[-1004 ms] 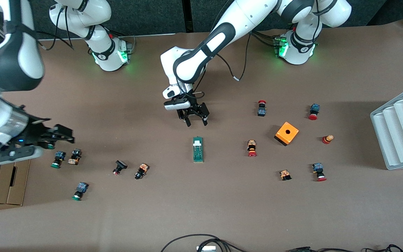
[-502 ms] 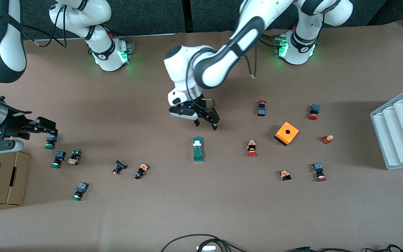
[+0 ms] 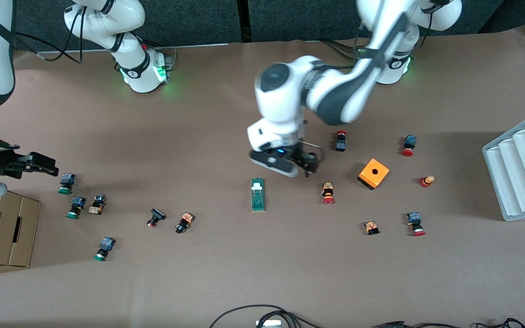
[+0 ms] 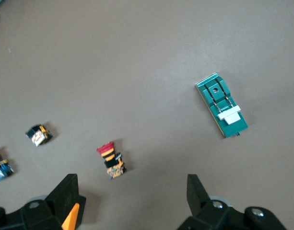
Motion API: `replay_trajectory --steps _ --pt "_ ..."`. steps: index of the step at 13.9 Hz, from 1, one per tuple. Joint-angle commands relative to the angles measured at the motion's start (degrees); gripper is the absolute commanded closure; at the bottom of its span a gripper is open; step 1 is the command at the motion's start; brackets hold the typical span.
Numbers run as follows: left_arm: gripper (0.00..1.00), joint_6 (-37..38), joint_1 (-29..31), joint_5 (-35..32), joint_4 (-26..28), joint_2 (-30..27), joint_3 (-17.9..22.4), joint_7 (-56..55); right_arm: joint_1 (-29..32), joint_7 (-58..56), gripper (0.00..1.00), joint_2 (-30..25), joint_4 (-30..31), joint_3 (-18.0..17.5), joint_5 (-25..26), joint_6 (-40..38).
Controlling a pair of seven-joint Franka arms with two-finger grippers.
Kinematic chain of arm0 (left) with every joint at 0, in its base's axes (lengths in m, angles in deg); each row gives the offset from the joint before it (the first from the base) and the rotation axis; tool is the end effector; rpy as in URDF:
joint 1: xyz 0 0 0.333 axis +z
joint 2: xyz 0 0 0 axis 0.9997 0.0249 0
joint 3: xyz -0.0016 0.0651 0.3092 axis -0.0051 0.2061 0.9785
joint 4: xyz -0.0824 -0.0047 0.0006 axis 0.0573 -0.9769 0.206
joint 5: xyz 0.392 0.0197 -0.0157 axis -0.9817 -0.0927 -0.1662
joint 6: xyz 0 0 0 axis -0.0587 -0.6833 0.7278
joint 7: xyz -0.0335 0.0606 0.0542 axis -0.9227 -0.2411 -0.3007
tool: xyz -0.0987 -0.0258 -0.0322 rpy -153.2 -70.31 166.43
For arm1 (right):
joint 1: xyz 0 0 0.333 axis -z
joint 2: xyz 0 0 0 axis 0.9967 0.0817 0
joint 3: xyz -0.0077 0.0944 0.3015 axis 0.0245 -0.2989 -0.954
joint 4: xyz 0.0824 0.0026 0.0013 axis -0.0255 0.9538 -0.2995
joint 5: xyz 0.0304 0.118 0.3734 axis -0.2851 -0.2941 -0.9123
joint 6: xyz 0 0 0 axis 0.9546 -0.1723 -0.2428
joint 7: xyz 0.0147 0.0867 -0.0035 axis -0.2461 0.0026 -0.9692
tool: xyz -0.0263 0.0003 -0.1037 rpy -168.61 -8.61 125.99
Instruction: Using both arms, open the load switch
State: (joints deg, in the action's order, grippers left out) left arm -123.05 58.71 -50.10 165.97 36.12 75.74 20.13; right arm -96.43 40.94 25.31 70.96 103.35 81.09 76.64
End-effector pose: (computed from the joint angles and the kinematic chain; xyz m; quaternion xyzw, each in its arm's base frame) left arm 0.5310 -0.4300 0.4312 -0.9720 0.2224 -0.0491 0.0583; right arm 0.5965 -0.0403 0.5634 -0.9998 -0.0044 0.0200 0.0022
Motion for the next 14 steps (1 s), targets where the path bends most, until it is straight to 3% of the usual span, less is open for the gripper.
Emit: replay_trajectory --steps 1,3,7,10,14 --pt "0.00 4.1 8.3 11.7 -0.1 -4.5 -0.9 5.8 1.0 0.2 0.00 0.9 -1.0 0.0 0.2 -0.7" --pt "0.00 10.0 12.6 16.3 -3.2 -5.5 -0.8 6.0 1.3 0.4 0.00 0.9 -0.9 -0.2 0.2 -0.7" --pt "0.00 24.1 19.4 15.7 -9.6 -7.0 -0.6 6.9 2.8 2.3 0.00 0.9 -1.0 -2.3 0.3 -0.4" --pt "0.00 25.5 25.0 15.5 -9.0 -9.7 -0.5 13.1 15.5 5.6 0.00 0.5 -1.2 -15.3 0.5 -0.1" --pt "0.00 25.5 32.6 15.6 -8.7 -11.2 -0.7 14.1 16.5 6.6 0.00 -2.0 -0.9 -16.3 0.1 0.2"
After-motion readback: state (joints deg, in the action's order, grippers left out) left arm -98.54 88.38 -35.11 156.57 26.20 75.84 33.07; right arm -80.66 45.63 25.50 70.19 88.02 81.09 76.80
